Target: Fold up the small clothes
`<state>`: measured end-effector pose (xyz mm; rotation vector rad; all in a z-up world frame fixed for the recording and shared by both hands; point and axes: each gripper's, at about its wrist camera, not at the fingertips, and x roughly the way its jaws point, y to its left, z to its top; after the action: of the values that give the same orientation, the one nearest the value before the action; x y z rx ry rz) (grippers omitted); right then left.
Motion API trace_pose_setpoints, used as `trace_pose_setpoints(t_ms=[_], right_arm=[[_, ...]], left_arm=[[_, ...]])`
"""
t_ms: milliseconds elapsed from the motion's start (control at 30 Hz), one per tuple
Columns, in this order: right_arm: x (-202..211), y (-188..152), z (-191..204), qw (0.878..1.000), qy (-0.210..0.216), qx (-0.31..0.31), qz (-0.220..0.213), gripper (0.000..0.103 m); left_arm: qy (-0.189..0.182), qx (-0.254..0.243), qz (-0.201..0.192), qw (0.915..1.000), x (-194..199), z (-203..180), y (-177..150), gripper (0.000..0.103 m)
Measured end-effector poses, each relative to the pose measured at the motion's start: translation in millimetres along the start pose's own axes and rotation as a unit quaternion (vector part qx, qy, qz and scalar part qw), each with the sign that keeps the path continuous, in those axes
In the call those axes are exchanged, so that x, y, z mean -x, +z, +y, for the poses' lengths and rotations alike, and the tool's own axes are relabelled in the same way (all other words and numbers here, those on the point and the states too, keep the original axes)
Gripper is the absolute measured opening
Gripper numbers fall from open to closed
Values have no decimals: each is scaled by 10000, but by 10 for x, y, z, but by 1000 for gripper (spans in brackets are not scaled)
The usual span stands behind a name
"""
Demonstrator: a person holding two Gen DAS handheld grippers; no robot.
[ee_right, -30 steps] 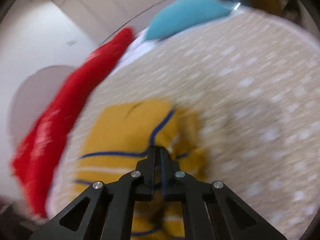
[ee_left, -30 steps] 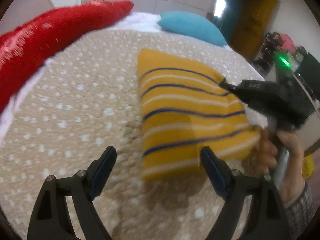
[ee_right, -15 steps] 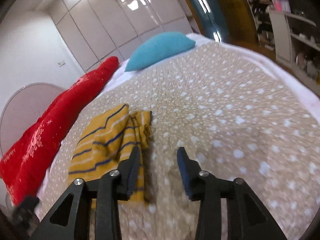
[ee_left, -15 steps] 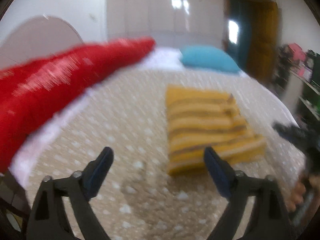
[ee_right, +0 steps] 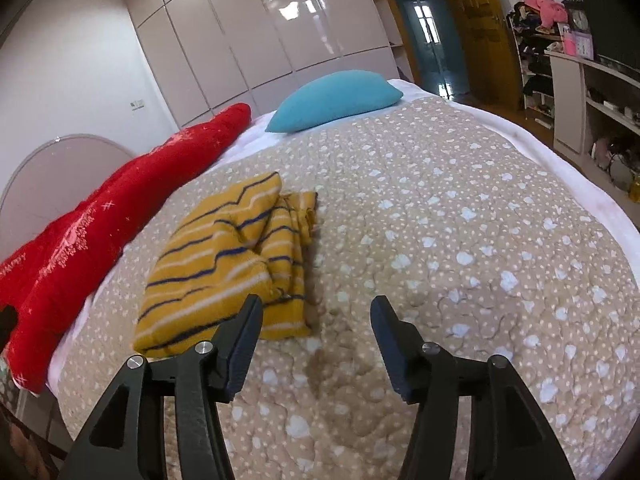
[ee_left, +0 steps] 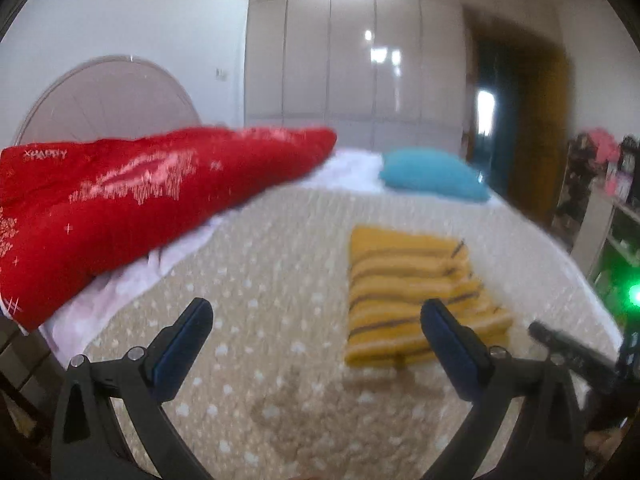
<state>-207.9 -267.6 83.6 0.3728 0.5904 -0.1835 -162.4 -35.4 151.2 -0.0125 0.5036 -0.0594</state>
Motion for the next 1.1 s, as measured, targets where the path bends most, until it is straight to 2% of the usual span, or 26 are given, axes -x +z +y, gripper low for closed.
trace_pose_setpoints(t_ms=[67, 167, 367, 633, 933, 1100], right_arm=[[-5, -24, -4, 10000, -46, 38, -16, 62], [-23, -68, 37, 9998, -85, 182, -24, 63], [-97, -127, 150, 9990, -144, 420, 46, 64], [-131, -149, 149, 9990, -169, 400, 78, 66], [-86, -146, 117, 9990, -287, 328, -36, 67], [60, -59, 176, 9982, -325, 259, -422, 67]], left_arm=[[52, -56, 390, 9992, -139, -43, -84, 103], [187, -203, 737, 9969, -293, -95, -225, 103], [290, -439, 1209, 9913, -506, -160, -468, 103], [272, -636, 1438, 9872, -568, -196, -563, 103], [151, -608, 1543, 9860, -579, -204, -567, 103], [103, -531, 1633, 9851, -627, -166, -581, 103]])
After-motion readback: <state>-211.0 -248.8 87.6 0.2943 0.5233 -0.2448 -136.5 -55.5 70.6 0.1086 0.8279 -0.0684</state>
